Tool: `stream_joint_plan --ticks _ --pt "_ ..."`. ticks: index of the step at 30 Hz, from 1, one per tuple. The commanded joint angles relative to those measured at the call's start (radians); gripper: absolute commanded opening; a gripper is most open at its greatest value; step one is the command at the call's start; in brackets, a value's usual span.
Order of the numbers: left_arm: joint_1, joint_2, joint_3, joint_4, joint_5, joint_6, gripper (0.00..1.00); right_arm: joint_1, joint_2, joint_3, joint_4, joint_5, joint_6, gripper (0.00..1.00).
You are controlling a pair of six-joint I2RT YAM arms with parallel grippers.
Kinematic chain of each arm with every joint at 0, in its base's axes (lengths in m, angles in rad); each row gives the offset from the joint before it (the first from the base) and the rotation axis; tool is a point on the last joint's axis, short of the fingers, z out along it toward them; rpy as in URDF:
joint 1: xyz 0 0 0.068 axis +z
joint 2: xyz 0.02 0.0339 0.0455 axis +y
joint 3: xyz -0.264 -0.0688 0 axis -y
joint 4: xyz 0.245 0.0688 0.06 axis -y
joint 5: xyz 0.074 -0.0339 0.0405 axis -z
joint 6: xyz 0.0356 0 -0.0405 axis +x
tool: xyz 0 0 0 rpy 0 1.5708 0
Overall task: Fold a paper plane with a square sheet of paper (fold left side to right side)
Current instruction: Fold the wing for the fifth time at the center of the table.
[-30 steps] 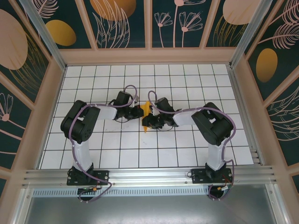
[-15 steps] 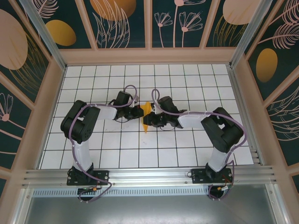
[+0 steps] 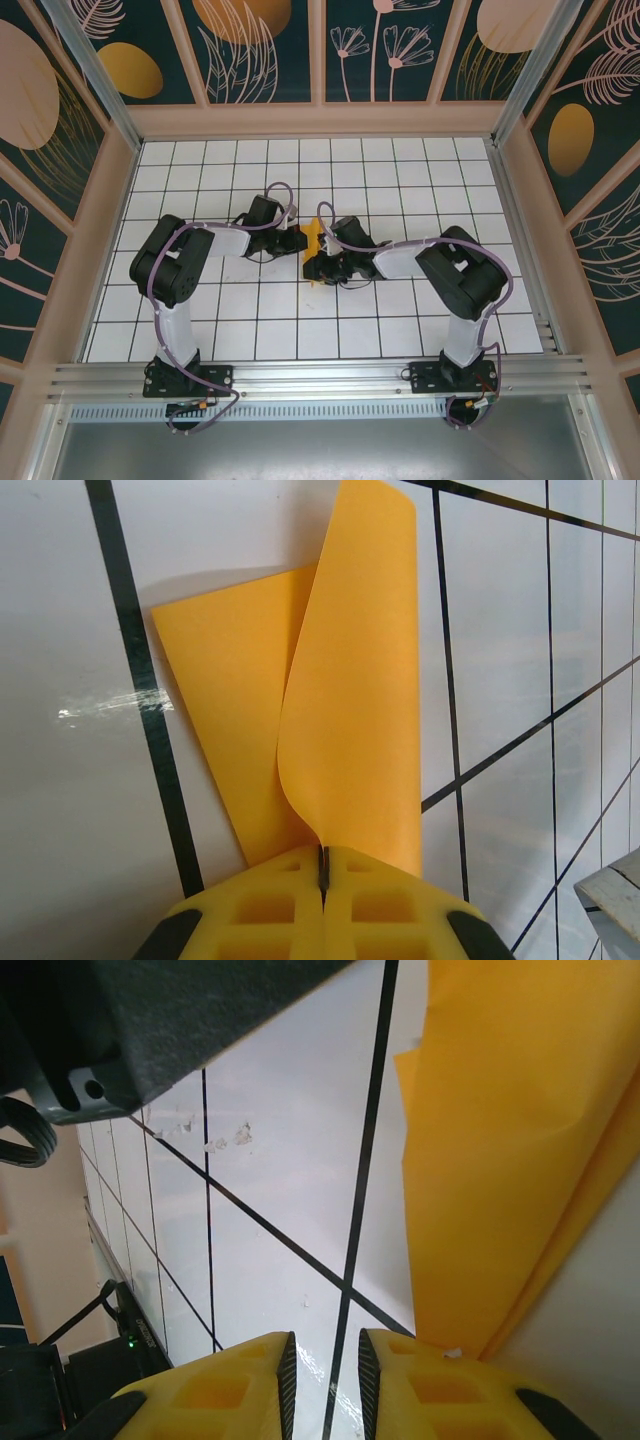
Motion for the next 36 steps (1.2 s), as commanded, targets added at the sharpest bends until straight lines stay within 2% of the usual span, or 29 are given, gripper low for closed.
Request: stream_joint_plan --ticks 1,10,23,36 --pt "0.024 0.045 -0.023 -0.018 -0.079 0.006 0.03 0.005 0.027 0.033 -0.013 -0.009 0.005 0.27" --pt "0.023 0.045 -0.022 -0.019 -0.080 0.007 0.03 0.011 0.036 0.050 -0.039 0.001 -0.002 0.27" --pt "0.023 0.046 -0.017 -0.023 -0.085 0.007 0.03 0.014 0.073 0.084 -0.204 0.050 -0.052 0.27" --pt "0.024 0.066 -0.008 -0.042 -0.117 -0.002 0.02 0.078 0.051 0.081 -0.343 0.056 -0.106 0.27"
